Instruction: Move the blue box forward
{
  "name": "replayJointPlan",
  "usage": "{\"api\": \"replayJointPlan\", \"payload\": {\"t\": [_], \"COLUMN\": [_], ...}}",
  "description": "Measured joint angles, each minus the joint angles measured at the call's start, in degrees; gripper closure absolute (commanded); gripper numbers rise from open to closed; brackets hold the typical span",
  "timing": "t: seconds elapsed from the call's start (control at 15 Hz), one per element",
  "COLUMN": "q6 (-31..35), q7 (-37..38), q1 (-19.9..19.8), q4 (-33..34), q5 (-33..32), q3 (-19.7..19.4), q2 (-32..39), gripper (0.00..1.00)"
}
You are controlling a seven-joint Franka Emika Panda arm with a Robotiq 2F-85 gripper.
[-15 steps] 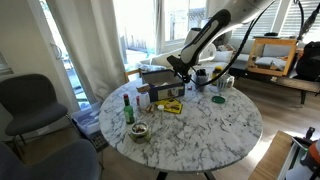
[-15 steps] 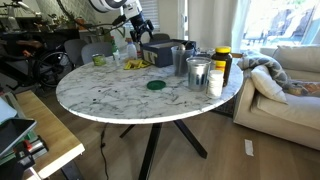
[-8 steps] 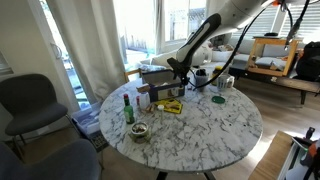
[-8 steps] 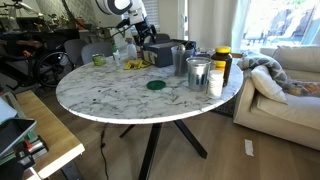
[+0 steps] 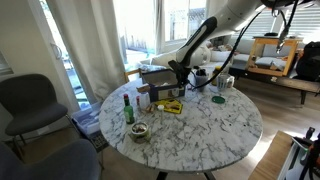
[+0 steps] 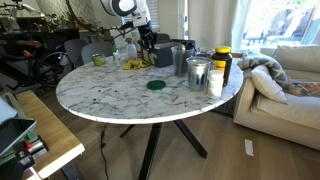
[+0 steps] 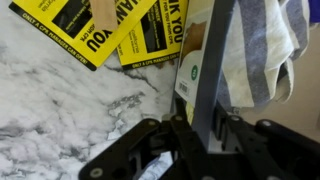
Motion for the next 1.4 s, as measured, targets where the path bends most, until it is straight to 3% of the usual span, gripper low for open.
{"api": "replayJointPlan", "payload": {"t": [0.47,1.4], "q6": [-4.9,-5.3], "q7": [-0.1,-0.3], "q1": [1.9,1.8], "q4": [0.4,-8.1], "q5": [-0.2,0.2], "q3": [-3.4,-4.2], "q2": [-1.7,-13.4], "gripper": [0.99,0.99]}}
